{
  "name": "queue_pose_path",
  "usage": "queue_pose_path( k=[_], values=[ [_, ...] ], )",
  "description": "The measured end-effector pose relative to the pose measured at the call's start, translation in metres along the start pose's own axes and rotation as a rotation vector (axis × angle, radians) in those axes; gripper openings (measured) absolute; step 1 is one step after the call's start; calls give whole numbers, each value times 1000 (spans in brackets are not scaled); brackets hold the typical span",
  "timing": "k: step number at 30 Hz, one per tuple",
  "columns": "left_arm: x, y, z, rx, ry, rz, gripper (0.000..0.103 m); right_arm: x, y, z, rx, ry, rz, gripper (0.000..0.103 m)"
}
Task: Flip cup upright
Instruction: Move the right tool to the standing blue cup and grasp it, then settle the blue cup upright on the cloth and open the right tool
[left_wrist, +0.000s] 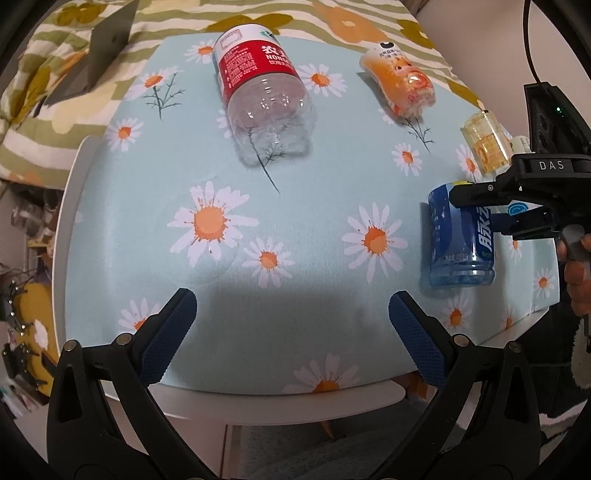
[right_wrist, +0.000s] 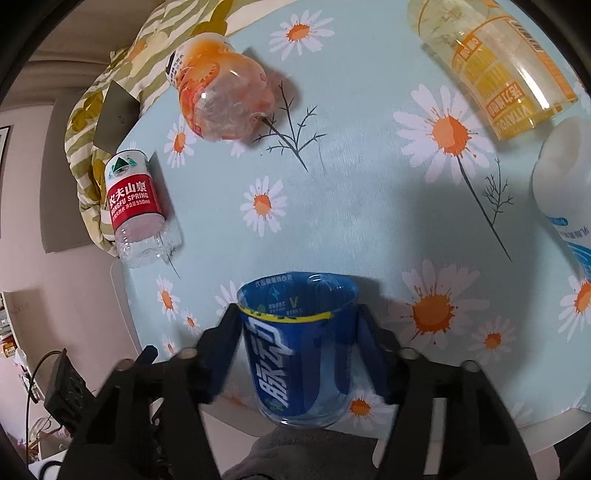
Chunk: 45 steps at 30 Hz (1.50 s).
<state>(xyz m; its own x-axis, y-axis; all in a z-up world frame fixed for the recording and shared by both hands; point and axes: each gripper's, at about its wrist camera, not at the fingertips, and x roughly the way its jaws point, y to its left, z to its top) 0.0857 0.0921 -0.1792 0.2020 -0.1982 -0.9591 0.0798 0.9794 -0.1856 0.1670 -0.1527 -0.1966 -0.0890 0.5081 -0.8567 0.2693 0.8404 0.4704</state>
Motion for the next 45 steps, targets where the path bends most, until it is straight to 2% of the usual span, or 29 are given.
queue_pose_path(
  k=[7,12,13,16,17,20,24,28,34,45],
  values=[
    [-8,-1,0,8,-10,9,103,-2,1,-2,-2,-23,13,54],
    [-22,0,0,12,-30,26,103,-27,9,-10,-33,-106,32,54],
    [-24,1,0,10,-40,26,103,-35,11,-13,-52,-143,31,54],
    [-27,4,0,0,-57,34,103,-57,23,-31,-143,-344,22,54],
    [-27,5,0,-4,-61,42,103,-62,27,-40,-184,-447,13,54],
    [-30,13,-4,-21,-73,73,103,-59,32,-65,-265,-680,-56,54],
    [-35,21,-11,-24,-87,95,103,-41,32,-80,-313,-835,-132,54],
    [-35,26,-15,-18,-97,137,103,-21,32,-84,-360,-883,-182,54],
    [-37,20,-18,-1,-118,146,103,-14,34,-96,-411,-937,-215,55],
    [-35,4,-27,19,-111,132,103,-7,25,-128,-491,-912,-261,55]
  ],
)
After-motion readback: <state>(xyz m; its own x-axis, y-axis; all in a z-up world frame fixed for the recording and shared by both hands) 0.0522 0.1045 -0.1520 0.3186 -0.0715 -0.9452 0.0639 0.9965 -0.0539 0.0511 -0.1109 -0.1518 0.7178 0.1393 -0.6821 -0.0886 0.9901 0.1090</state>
